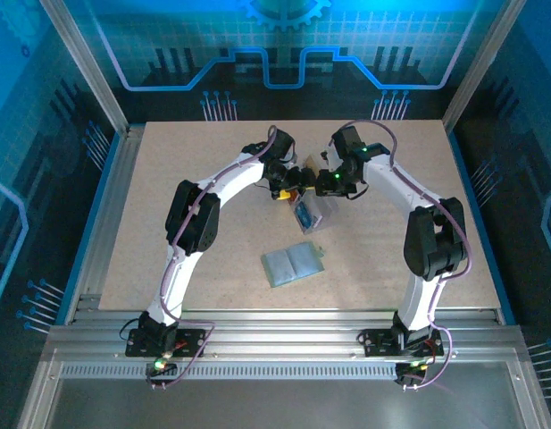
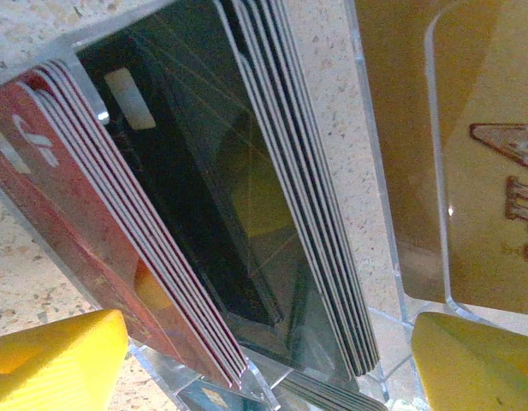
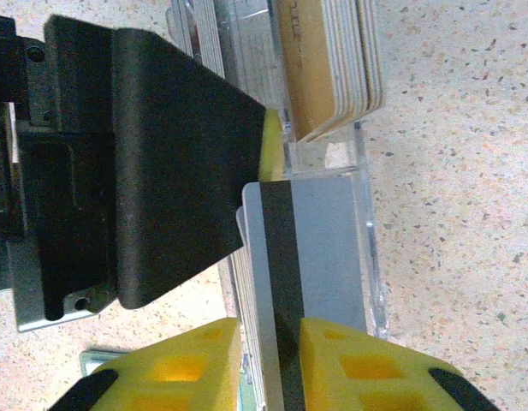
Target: Put the credit cards into the card holder
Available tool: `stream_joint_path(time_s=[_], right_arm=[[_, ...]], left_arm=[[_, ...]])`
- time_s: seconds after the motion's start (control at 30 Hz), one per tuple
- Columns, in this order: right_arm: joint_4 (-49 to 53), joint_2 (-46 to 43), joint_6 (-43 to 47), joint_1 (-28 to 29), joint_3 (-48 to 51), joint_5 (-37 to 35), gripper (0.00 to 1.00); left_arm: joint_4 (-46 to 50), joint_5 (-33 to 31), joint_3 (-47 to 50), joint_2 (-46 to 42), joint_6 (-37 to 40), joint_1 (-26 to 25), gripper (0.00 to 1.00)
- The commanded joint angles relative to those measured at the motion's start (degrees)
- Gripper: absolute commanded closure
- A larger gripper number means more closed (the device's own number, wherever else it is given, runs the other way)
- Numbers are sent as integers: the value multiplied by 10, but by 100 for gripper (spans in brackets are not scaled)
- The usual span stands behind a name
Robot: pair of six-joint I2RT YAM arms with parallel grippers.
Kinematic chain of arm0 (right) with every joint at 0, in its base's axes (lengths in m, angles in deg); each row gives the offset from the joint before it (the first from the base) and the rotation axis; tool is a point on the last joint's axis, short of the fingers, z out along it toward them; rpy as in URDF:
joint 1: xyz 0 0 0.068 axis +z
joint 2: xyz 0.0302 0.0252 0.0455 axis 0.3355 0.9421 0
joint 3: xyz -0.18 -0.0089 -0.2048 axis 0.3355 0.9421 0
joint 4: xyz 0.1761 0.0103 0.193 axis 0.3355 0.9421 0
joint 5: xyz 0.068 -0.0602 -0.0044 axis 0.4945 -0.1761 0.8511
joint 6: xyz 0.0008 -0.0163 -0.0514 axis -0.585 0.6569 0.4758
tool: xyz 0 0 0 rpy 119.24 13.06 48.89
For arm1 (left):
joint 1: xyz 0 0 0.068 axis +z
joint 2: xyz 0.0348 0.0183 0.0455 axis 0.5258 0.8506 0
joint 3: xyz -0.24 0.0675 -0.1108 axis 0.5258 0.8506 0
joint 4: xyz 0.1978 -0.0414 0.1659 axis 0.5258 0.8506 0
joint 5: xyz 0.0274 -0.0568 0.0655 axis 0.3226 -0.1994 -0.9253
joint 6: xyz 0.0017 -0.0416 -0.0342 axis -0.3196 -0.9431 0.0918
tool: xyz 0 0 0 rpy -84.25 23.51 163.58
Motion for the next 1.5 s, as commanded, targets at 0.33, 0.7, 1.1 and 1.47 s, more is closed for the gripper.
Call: stream_joint_path(time_s=[0.33, 0.7, 1.1, 1.47], right_arm=[[20, -5, 7, 4, -24, 5, 81], [36, 27, 16, 3, -46, 7, 60], [41, 41, 27, 18, -36, 8, 61], [52, 48, 29, 22, -43, -27, 61]], left_arm=[[11, 7, -11, 3, 4, -1, 13], [10, 7, -10, 0, 3, 0, 13], [4, 10, -2, 2, 2, 2, 13], [-4, 14, 5, 2, -4, 1, 13]])
